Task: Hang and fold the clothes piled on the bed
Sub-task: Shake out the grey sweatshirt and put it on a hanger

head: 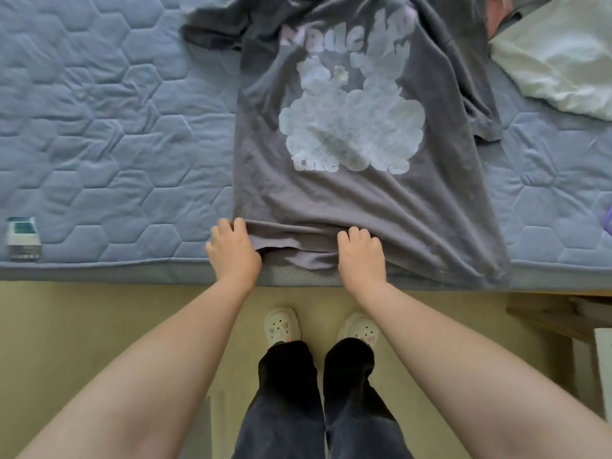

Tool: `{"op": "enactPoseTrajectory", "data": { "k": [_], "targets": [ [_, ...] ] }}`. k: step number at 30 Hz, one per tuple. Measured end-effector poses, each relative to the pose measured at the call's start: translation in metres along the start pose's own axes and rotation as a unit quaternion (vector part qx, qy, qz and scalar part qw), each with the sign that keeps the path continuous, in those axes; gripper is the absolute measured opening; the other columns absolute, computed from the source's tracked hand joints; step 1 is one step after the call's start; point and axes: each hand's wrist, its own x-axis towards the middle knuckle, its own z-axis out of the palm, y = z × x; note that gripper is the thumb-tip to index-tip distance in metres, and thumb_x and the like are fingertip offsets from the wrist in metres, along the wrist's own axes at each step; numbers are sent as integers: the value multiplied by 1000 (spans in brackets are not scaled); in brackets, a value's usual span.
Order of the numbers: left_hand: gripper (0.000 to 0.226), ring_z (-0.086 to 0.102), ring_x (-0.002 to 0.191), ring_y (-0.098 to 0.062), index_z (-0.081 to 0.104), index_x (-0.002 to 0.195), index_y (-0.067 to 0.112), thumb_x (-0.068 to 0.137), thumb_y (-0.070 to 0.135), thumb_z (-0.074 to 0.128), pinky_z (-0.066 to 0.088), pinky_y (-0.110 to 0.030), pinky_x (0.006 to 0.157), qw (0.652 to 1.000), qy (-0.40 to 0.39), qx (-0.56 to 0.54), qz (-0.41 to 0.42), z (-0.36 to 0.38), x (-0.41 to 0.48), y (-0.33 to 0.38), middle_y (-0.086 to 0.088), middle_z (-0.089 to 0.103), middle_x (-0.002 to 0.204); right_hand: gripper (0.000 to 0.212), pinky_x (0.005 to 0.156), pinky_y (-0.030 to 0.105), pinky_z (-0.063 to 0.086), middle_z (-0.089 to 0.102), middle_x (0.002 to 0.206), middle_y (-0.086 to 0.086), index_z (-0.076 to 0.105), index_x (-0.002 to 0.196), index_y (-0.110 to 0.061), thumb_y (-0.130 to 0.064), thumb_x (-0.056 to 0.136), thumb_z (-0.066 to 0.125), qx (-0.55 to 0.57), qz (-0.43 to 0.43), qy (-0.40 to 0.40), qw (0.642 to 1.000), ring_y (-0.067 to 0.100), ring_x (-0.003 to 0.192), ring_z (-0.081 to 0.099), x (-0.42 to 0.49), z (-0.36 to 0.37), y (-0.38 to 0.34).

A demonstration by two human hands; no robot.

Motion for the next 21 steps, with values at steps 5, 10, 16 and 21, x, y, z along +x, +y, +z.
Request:
{"op": "enactPoseTrajectory", "data": {
  "k": [5, 10, 16, 21],
  "targets": [
    [24, 56, 98, -35, 57, 100, 11, 85, -1, 44, 46, -36, 78, 931, -80, -323, -153, -4, 10, -25, -11, 59, 102, 44, 46, 29, 38, 50, 52, 6, 52, 58, -12, 6, 28, 78, 42, -6, 3, 999, 28, 47, 51, 3, -7, -3],
    [38, 60, 59, -27, 62, 81, 16, 89, -7, 33, 57, -32, 57, 782, -144, -571, -205, -26, 0, -27, -16, 63, 86, 29, 55, 36, 44, 53, 70, 10, 56, 73, -6, -2, 52, 76, 100, -38, 23, 994, 31, 62, 52, -3, -21, -3],
    [68, 59, 94, -37, 52, 133, 23, 75, -10, 41, 44, -38, 78, 957, -40, -288, -13, -38, -24, -63, -12, 68, 107, 44, 53, 32, 36, 52, 69, 10, 55, 76, -6, -5, 39, 79, 29, -59, -7, 998, 29, 58, 50, 5, -34, -19],
    [76, 60, 92, -36, 19, 151, 28, 84, -1, 40, 39, -35, 69, 991, -130, -22, 20, -27, -29, -93, -14, 66, 106, 26, 55, 34, 33, 54, 86, 12, 55, 86, -6, 9, 66, 61, 33, -142, -130, 981, 31, 78, 57, 5, -39, -33]
  ]
}}
